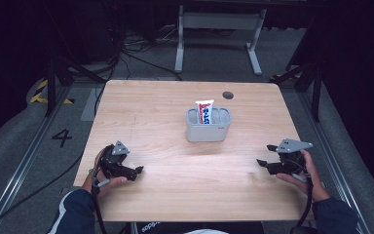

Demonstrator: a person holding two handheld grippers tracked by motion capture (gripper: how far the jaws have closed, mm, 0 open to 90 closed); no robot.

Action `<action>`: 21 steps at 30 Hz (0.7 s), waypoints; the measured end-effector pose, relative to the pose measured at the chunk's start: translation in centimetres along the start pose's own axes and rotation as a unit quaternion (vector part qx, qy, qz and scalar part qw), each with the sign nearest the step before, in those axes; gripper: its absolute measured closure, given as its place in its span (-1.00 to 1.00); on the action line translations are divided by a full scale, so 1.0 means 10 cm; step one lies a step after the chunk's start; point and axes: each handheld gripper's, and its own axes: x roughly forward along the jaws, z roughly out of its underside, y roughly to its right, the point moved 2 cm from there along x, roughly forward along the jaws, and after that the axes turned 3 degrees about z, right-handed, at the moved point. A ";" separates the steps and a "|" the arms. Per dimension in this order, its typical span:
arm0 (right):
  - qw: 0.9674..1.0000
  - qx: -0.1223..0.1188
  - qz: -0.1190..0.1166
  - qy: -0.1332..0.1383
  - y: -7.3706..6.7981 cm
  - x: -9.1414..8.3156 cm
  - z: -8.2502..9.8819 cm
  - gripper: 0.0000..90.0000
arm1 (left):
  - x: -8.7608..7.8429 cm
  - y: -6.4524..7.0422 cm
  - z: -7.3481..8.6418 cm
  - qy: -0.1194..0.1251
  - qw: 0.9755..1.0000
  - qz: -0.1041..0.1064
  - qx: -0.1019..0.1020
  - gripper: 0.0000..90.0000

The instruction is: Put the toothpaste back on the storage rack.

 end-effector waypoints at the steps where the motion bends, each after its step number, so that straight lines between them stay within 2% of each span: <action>1: 1.000 0.007 0.000 -0.001 0.01 -0.01 0.04 -0.34 | 0.00 0.00 0.00 0.000 1.000 0.000 0.000 -1.00; 5: 0.999 0.036 -0.004 -0.004 0.04 -0.03 0.20 -0.34 | 0.00 0.00 0.00 0.000 1.000 0.000 0.000 -1.00; 15: 0.997 0.077 0.001 -0.017 0.02 -0.07 0.52 -0.46 | 0.00 0.00 0.00 0.000 1.000 0.001 0.000 -1.00; 18: 0.994 0.104 0.003 -0.013 0.03 -0.09 0.61 -0.54 | 0.00 0.00 0.00 0.001 1.000 0.001 0.001 -1.00; 21: 0.992 0.123 0.021 -0.021 0.06 -0.11 0.63 -0.63 | 0.00 0.00 0.00 0.001 1.000 0.001 0.001 -1.00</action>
